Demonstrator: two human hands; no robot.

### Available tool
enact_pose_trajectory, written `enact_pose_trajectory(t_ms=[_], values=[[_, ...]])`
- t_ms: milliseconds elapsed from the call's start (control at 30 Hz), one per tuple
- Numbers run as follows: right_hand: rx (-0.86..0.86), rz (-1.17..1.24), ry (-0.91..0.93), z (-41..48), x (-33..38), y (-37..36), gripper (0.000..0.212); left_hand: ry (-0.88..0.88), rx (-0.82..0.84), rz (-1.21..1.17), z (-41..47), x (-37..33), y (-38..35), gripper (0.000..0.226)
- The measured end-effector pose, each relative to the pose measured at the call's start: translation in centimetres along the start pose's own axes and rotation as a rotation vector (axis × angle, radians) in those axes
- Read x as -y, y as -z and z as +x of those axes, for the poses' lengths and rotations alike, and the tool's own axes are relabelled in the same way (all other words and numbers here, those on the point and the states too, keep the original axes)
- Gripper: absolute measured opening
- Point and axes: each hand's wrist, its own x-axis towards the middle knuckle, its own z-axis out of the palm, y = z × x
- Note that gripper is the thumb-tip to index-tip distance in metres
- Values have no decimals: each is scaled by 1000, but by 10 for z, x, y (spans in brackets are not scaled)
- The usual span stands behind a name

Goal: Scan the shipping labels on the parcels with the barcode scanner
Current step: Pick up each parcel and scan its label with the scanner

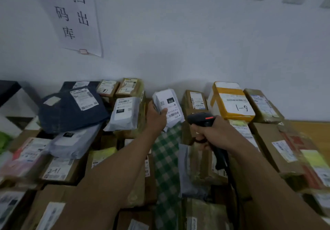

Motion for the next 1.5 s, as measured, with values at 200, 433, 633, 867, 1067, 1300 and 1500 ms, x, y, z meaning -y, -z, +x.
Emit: enact_pose_trajectory(t_ms=[200, 433, 633, 867, 1067, 1300, 1500], values=[[-63, 16, -145, 85, -23, -8, 17, 139, 29, 72, 100, 42, -48, 52], [-71, -38, -312, 149, -80, -22, 73, 311, 130, 2, 157, 113, -93, 52], [-126, -36, -342, 166, -90, -28, 73, 252, 217, 277, 174, 149, -119, 84], [-111, -54, -386, 170, -88, -30, 61, 222, 323, 470, 170, 193, -119, 79], [-112, -112, -375, 174, -89, -33, 56, -7, 259, 763, 191, 191, -128, 22], [-92, -82, -353, 174, -93, -32, 54, 103, 290, 701, 176, 178, -131, 58], [-147, -32, -346, 167, -93, -37, 61, 21, 315, 595, 127, 127, -97, 52]])
